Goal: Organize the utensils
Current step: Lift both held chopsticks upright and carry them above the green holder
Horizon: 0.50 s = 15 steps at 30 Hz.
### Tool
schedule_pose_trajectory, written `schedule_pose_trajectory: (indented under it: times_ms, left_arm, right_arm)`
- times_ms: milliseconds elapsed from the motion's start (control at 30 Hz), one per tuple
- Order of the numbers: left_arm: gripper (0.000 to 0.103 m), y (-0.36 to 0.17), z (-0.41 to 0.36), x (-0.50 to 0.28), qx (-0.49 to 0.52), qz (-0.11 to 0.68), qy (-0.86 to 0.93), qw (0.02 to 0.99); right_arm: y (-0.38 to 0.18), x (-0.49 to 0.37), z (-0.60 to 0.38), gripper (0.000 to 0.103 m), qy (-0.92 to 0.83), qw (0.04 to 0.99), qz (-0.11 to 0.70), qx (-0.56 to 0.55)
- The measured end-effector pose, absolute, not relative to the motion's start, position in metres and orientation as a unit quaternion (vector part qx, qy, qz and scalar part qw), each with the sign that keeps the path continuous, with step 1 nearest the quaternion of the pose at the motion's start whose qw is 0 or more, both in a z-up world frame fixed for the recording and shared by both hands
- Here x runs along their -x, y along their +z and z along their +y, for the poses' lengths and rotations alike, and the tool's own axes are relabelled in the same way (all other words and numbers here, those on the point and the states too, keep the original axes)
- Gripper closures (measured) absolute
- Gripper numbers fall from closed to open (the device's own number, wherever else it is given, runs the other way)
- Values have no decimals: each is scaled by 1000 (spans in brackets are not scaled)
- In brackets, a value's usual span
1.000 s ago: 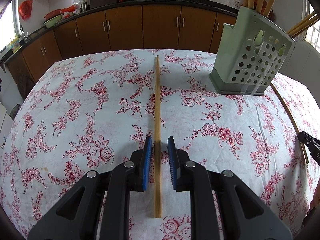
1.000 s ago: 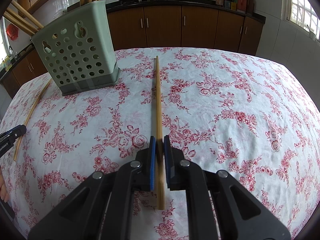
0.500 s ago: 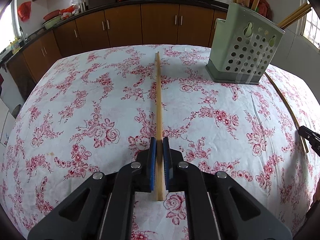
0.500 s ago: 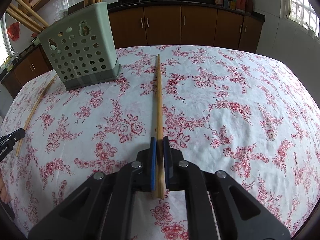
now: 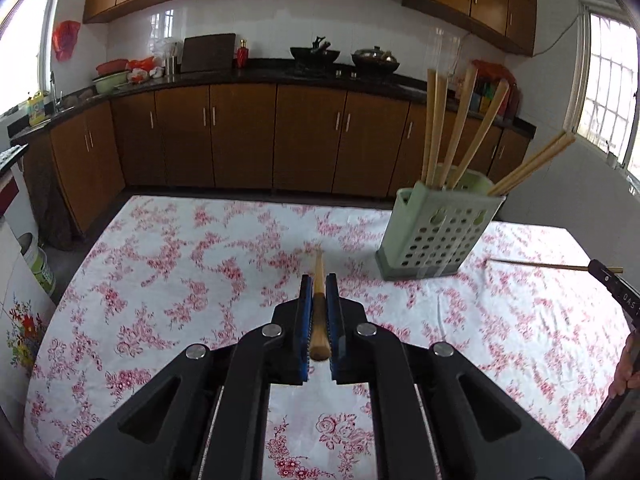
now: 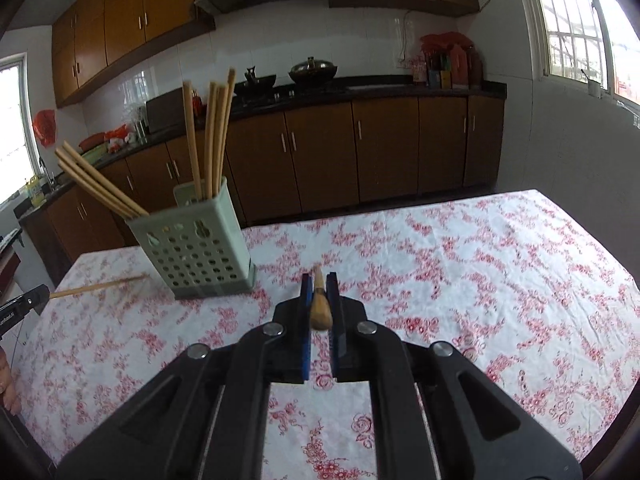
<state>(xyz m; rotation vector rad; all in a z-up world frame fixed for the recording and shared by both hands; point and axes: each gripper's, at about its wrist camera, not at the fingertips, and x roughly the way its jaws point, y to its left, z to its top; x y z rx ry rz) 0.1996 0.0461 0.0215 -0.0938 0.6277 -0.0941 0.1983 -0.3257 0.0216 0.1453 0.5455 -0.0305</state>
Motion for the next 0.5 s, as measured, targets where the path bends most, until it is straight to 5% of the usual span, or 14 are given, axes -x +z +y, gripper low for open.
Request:
schedule_pose_trajectory:
  times_ms: [500]
  left_arm:
    - [96,78,47,-195,59,239,-65,967]
  right_arm:
    - [74,-193,-334,95,-3,976,202,-85]
